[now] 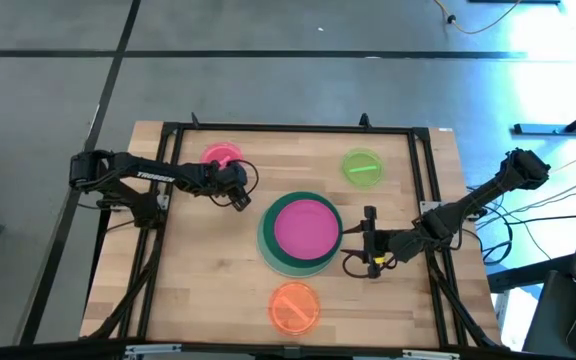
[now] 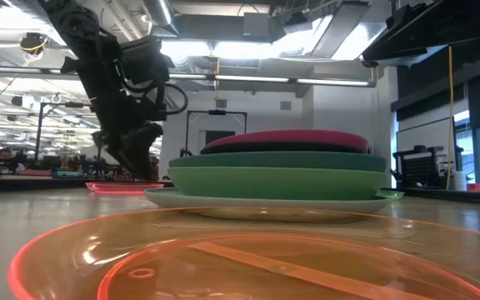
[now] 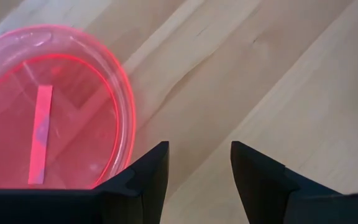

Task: Stack plastic plates
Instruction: Stack the light pink plate on top of the pink plate, then stack the light green plate on top of the light pink plate

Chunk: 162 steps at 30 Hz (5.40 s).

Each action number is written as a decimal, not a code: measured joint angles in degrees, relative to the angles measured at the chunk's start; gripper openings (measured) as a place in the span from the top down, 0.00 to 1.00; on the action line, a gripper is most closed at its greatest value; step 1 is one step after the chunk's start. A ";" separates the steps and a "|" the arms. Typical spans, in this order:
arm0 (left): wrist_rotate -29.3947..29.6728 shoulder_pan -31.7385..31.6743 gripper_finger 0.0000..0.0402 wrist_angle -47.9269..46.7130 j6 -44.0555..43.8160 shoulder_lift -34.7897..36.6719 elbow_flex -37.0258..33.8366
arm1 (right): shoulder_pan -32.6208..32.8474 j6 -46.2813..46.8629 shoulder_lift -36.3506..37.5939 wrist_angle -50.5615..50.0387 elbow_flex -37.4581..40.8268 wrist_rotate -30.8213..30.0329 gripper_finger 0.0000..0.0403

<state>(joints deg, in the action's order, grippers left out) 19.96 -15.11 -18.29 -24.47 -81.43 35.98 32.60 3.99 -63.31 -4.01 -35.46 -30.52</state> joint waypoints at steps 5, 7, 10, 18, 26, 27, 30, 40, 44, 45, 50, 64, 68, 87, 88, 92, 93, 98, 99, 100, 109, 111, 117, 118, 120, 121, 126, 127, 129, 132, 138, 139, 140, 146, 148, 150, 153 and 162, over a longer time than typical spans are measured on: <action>0.03 -0.01 0.59 -2.40 -0.55 0.00 0.16 | 0.00 0.00 0.00 0.00 0.00 -0.11 0.49; 0.01 0.02 0.59 -4.16 -0.82 0.00 0.85 | 0.00 0.00 0.00 0.00 0.00 -0.13 0.49; 0.24 0.30 0.59 -6.20 -0.90 0.00 2.40 | 0.00 0.00 0.00 0.02 0.00 -0.74 0.49; 1.78 -0.36 0.59 -8.29 0.96 0.00 3.41 | 0.00 -0.18 -0.85 -0.10 0.00 -1.33 0.49; 5.85 -2.62 0.59 -7.92 5.54 0.00 3.40 | -0.02 -1.01 -3.96 0.09 0.00 -2.49 0.49; 5.74 -3.12 0.59 -7.88 5.63 0.00 3.40 | 0.00 -1.01 -3.98 0.08 0.00 -2.49 0.49; 5.55 -4.53 0.59 -6.32 7.41 0.00 2.46 | -0.02 -1.14 -3.98 0.47 0.00 -2.51 0.49; 5.21 -8.07 0.59 3.53 11.21 0.00 -6.01 | -0.02 -1.68 -3.98 1.01 0.00 -2.54 0.49; 4.92 -9.05 0.59 7.21 12.96 0.24 -8.44 | -0.02 -1.70 -3.98 1.01 0.00 -2.55 0.49; 4.96 -9.07 0.59 8.18 13.38 0.22 -8.92 | -0.02 -1.70 -3.98 0.98 0.00 -2.54 0.49; 5.36 -9.10 0.66 10.05 15.87 0.15 -9.58 | -0.01 -1.73 -3.98 0.96 0.00 -2.58 0.49; 8.22 -4.05 0.99 11.39 16.07 -0.04 -9.83 | -0.02 -1.66 -3.98 0.94 0.00 -3.91 0.49; 8.14 -0.03 0.99 11.47 15.76 -0.04 -7.76 | -0.02 -1.68 -3.98 0.94 0.00 -3.91 0.49; 8.64 21.56 1.00 16.84 18.81 -0.04 9.41 | 0.00 -1.38 -3.98 0.96 0.00 -3.85 0.49; 8.20 22.29 1.00 18.13 19.23 -0.04 9.41 | 0.00 -1.38 -3.98 0.94 0.00 -3.85 0.49; 7.51 24.82 1.00 24.04 20.31 -1.21 9.43 | 0.00 -1.36 -3.98 0.96 0.00 -3.84 0.49; 7.40 25.41 1.00 25.21 21.15 -1.84 9.43 | 0.00 -1.35 -3.98 0.96 0.00 -3.82 0.49; 4.69 27.37 1.00 28.49 24.56 -6.55 11.95 | 0.00 -1.29 -3.98 0.94 0.00 -3.81 0.49; 4.50 27.67 1.00 28.48 24.69 -7.86 12.85 | 0.00 -1.27 -3.98 0.93 0.00 -3.81 0.49; 4.28 27.92 1.00 28.42 25.01 -9.18 13.63 | 0.00 -1.27 -3.98 0.91 0.00 -3.80 0.49; -3.49 28.49 1.00 26.96 29.55 -18.71 22.83 | 0.00 -1.27 -3.98 0.63 0.00 -3.80 0.49; -4.17 28.86 1.00 25.58 29.70 -19.80 24.60 | 0.00 -1.27 -3.98 0.45 0.00 -3.78 0.49; -4.15 29.54 1.00 20.16 29.72 -20.63 26.38 | 0.00 -0.98 -3.98 0.39 0.00 -3.76 0.49; -4.12 29.52 1.00 19.73 29.69 -20.63 26.39 | 0.00 -0.98 -3.98 0.24 0.00 -3.76 0.49; -4.10 29.52 1.00 18.38 29.55 -20.63 26.39 | 0.00 -0.98 -3.98 0.14 0.00 -3.77 0.49; -4.05 29.52 1.00 17.65 29.53 -20.63 26.39 | 0.00 -0.99 -3.98 -0.10 0.00 -3.77 0.49; -3.78 29.48 0.99 15.12 27.76 -21.43 26.37 | 0.00 -0.80 -3.98 -0.38 0.00 -3.74 0.49; -3.87 29.46 0.99 15.04 27.12 -21.58 26.33 | 0.00 -0.43 -3.98 -0.40 0.00 -3.74 0.49; -4.25 29.37 0.97 15.91 26.26 -21.81 26.37 | 0.00 0.12 -3.98 -0.39 0.00 -3.32 0.49; -4.31 29.37 0.91 16.06 26.09 -21.92 26.35 | 0.00 0.21 -3.98 -0.37 0.00 -3.32 0.49; -4.45 29.37 0.77 16.39 24.63 -21.91 26.35 | 0.00 0.20 -3.98 -0.40 0.00 -3.32 0.49; -4.45 29.37 0.76 16.38 24.62 -21.68 26.35 | 0.00 0.20 -3.98 -0.42 0.00 -3.32 0.49; -4.50 29.37 0.74 16.27 24.61 -21.30 26.35 | 0.00 0.20 -3.98 -0.42 0.00 -3.32 0.49; -6.03 29.55 0.74 16.13 24.88 -18.18 26.40 | 0.00 0.19 -3.98 -0.42 0.00 -3.33 0.49; -5.97 29.82 0.74 15.98 25.47 -17.32 25.75 | 0.00 -0.06 -3.98 -0.55 0.00 -3.34 0.49; -5.36 29.84 0.74 17.08 25.88 -16.09 24.39 | 0.00 -0.24 -3.97 -0.67 0.00 -3.33 0.49; -4.38 30.29 0.74 21.07 24.88 -13.25 19.88 | 0.02 -0.37 -3.54 -2.31 0.00 -3.33 0.49; -0.77 33.70 0.74 51.76 19.54 -2.25 -2.23 | -0.06 0.31 -0.69 -9.54 -0.04 -6.56 0.49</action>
<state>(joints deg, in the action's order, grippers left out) 19.19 18.59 33.47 -4.92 -83.68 33.74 32.54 4.29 -64.00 -13.55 -35.51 -37.08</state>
